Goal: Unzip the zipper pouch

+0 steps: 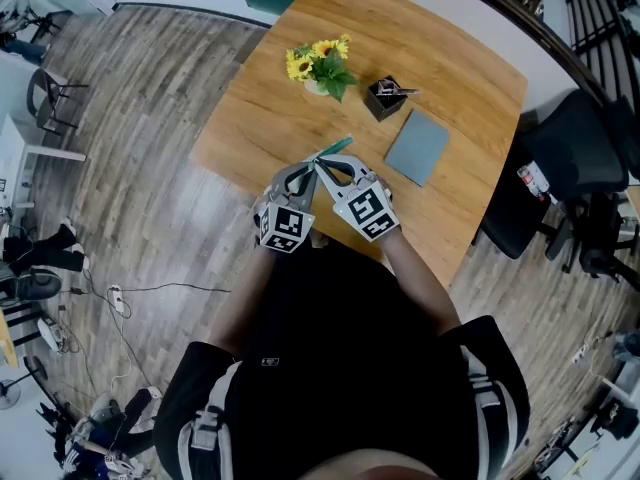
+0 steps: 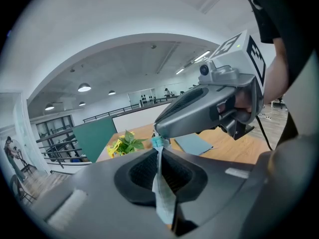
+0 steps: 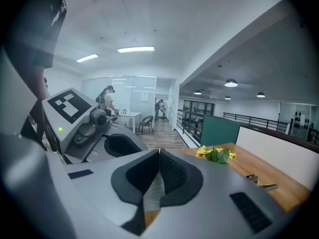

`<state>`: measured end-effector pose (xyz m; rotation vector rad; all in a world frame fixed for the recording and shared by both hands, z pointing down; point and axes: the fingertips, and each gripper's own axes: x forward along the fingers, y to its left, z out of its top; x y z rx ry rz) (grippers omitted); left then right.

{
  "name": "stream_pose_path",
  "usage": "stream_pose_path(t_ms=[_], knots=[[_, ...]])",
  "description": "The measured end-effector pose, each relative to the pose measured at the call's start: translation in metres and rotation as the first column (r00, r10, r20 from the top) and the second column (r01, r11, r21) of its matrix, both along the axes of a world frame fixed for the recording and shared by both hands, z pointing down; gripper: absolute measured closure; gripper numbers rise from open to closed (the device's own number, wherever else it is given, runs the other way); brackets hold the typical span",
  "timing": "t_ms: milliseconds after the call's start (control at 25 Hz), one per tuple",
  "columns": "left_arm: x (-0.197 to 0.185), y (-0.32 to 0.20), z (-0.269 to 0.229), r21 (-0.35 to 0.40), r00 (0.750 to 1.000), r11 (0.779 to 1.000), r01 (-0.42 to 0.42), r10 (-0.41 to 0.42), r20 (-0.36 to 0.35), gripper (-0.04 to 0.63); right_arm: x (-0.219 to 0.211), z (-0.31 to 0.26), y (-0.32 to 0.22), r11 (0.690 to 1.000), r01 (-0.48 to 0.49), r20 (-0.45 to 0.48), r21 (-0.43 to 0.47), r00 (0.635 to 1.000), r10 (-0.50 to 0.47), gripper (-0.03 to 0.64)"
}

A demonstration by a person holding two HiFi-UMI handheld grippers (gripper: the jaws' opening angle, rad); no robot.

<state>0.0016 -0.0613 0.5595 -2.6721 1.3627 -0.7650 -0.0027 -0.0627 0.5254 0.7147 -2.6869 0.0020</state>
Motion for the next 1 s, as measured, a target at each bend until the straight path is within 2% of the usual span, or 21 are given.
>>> stream_pose_path(t_ms=[280,760,1000], knots=[[0.0,-0.002,-0.004,-0.018,0.998,1.0,0.004,-0.005,-0.056,0.584,0.002,-0.005,-0.003,0.999,-0.044,0.032,0.003,0.999,0.044,0.611],[0.008,0.0,0.003,-0.041,0.998,0.999,-0.011,0.009,-0.055,0.586,0.01,0.008,-0.006,0.993,-0.1,0.017,-0.068,0.995,0.101,0.611],[0.006,0.002,0.002,-0.067,0.994,0.998,-0.017,0.009,-0.11,0.584,0.01,0.002,-0.003,0.988,-0.081,0.081,-0.128,0.992,0.092,0.612]])
